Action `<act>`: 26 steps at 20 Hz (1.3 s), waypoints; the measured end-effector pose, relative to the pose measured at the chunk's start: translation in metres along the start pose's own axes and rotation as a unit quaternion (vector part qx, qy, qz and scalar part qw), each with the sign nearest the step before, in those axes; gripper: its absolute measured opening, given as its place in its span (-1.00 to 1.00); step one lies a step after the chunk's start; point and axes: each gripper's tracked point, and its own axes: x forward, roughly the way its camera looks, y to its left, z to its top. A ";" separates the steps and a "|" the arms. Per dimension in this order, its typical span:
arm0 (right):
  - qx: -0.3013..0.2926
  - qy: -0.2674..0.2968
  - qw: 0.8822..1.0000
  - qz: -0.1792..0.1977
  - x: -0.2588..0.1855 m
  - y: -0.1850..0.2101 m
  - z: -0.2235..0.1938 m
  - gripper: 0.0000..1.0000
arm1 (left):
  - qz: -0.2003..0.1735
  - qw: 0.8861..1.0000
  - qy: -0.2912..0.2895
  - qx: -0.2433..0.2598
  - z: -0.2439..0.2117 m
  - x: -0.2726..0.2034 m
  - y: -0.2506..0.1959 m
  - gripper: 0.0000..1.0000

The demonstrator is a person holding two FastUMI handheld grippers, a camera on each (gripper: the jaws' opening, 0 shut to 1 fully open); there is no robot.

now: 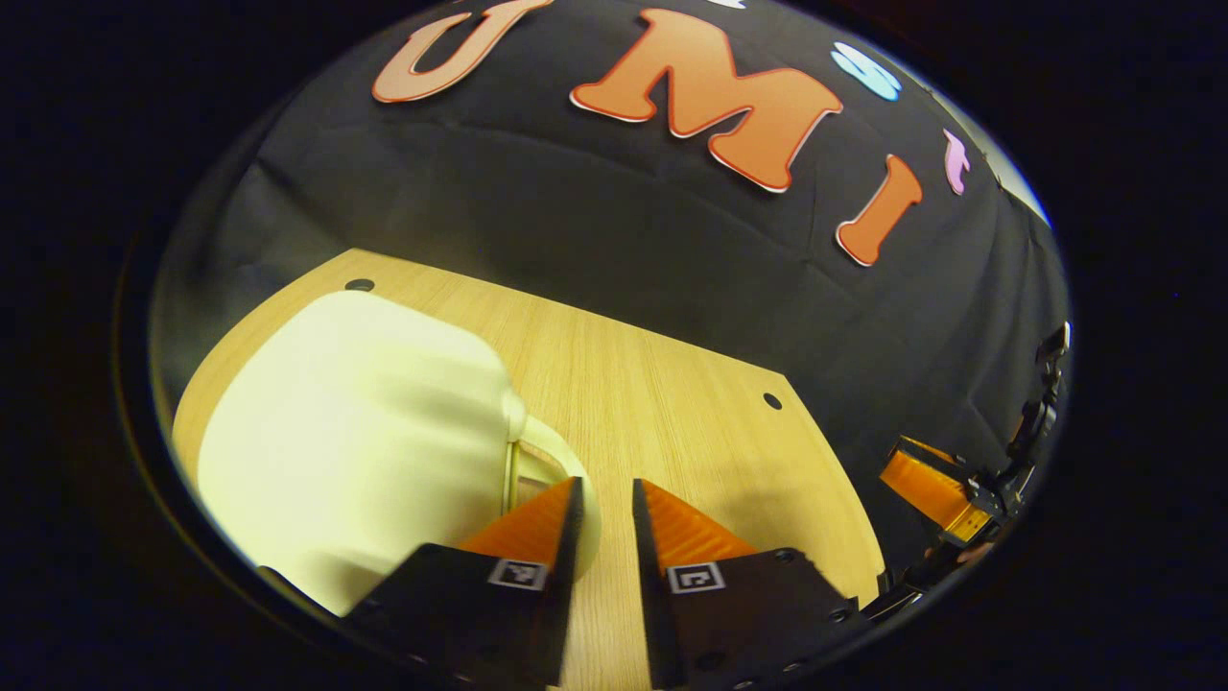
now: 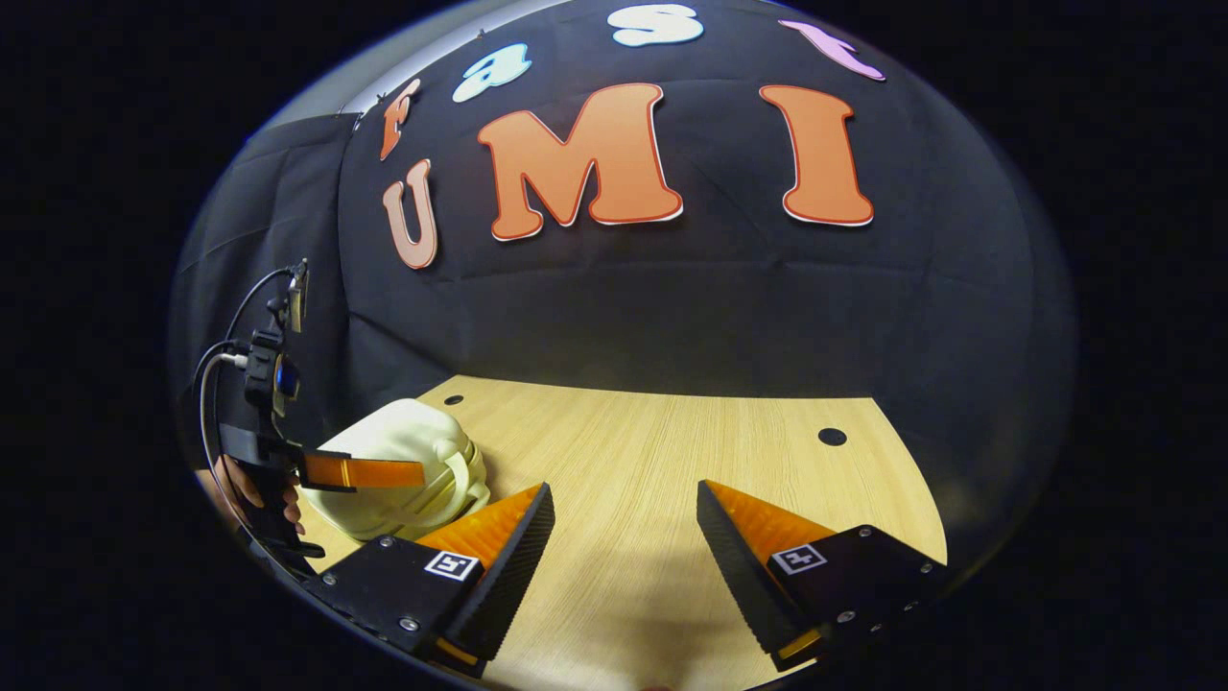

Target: First open the suitcase, pack the skin care products into it, and then close the suitcase.

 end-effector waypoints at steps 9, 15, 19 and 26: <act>0.008 -0.084 0.996 0.006 -0.034 0.007 0.050 0.91 | 0.054 0.991 -0.097 0.077 0.034 -0.045 -0.057 0.78; -0.009 -0.172 0.984 0.043 -0.069 0.043 0.086 0.89 | 0.093 0.961 -0.232 0.116 0.081 -0.116 -0.103 0.77; -0.049 -0.200 0.978 0.044 -0.082 0.063 0.099 0.89 | 0.095 0.948 -0.282 0.112 0.096 -0.149 -0.111 0.84; -0.048 -0.225 0.973 0.003 -0.090 0.070 0.115 0.89 | 0.071 0.941 -0.301 0.137 0.103 -0.174 -0.096 0.85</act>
